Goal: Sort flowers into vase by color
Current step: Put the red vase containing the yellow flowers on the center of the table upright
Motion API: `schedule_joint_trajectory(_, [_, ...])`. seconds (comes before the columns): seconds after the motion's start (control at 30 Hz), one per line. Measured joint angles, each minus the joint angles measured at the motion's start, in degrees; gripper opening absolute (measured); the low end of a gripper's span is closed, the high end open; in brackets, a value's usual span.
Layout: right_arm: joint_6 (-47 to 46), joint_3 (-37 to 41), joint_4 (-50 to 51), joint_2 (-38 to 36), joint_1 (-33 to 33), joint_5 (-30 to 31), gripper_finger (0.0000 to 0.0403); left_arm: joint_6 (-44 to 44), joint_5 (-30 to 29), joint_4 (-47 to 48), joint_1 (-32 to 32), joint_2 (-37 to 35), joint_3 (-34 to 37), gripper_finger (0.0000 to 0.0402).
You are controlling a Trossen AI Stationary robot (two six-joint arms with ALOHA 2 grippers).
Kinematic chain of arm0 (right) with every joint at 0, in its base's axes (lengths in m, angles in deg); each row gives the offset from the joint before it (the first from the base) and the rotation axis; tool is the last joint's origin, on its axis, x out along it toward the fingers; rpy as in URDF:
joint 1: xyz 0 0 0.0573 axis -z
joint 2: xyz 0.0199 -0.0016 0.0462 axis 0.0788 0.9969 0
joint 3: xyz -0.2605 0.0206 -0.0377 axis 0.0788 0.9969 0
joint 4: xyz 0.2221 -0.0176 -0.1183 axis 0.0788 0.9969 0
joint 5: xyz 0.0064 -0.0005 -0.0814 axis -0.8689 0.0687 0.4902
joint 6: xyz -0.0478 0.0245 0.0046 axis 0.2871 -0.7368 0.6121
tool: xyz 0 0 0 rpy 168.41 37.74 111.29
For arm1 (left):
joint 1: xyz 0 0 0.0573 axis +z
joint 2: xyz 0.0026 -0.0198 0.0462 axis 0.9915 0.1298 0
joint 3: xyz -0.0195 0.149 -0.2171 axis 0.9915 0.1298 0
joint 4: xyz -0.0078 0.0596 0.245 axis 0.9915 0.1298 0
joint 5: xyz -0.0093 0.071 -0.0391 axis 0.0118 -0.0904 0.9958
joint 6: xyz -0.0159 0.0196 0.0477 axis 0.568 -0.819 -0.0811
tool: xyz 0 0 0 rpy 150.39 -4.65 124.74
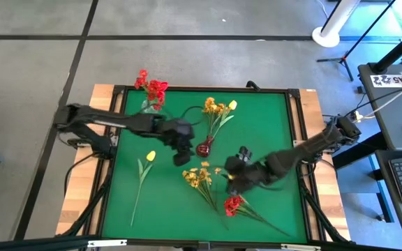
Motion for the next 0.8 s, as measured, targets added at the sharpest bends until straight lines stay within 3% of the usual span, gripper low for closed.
schedule_joint_trajectory(0.13, [-0.2, 0.0, -0.3, -3.6, -6.6, 9.5, 0.0220, -2.6, 5.1, 0.2, 3.4, 8.9, -5.5, 0.0202])
schedule_joint_trajectory(0.33, [-2.0, -0.1, -0.3, -7.8, -12.6, 17.6, 0.0220, -3.2, 12.4, 0.6, 7.3, 17.3, -18.0, 0.0231])
schedule_joint_trajectory(0.53, [-2.2, -0.1, -0.1, -8.0, -14.5, 18.5, 0.0220, 0.1, 13.5, 3.1, 11.0, 23.0, -26.8, 0.0252])
schedule_joint_trajectory(0.8, [-1.9, -0.1, 0.2, -8.0, -14.5, 18.0, 0.0220, 1.8, 14.6, 11.6, 11.8, 31.7, -27.8, 0.0265])
